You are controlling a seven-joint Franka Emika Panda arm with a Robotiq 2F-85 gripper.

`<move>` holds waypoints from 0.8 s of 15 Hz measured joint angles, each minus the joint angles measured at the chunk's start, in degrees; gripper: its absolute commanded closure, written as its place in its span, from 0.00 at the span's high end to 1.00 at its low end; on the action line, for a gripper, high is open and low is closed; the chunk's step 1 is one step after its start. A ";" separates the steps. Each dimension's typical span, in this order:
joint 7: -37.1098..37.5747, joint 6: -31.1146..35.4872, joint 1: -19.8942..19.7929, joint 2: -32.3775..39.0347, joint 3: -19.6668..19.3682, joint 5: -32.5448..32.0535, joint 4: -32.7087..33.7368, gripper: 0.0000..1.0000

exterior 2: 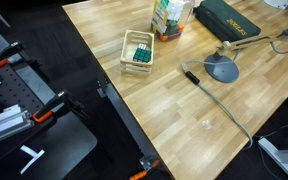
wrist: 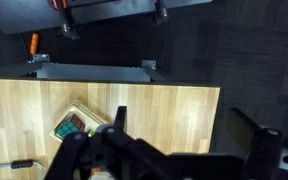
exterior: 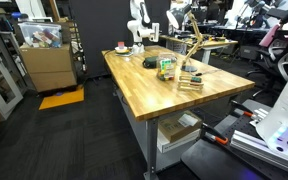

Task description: Take the rubik's cube out of the box and put it on the table

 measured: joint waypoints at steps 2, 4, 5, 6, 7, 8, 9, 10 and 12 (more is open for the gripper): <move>0.08 1.53 -0.44 3.30 -0.92 0.00 0.07 1.00; 1.37 5.11 -1.42 7.89 -1.80 0.45 0.46 1.00; 2.93 7.32 -2.15 10.50 -2.16 0.83 0.91 1.00; 4.77 9.71 -3.02 13.05 -2.38 0.92 1.41 1.00; 6.69 12.09 -4.02 15.49 -2.43 0.91 1.93 1.00; 8.26 13.86 -4.94 17.64 -2.52 0.88 2.47 1.00; 9.14 14.77 -5.61 19.23 -2.57 0.88 2.99 1.00; 9.64 14.85 -5.85 20.11 -2.58 0.88 3.49 1.00; 10.38 14.82 -5.86 20.12 -2.45 0.88 3.92 1.00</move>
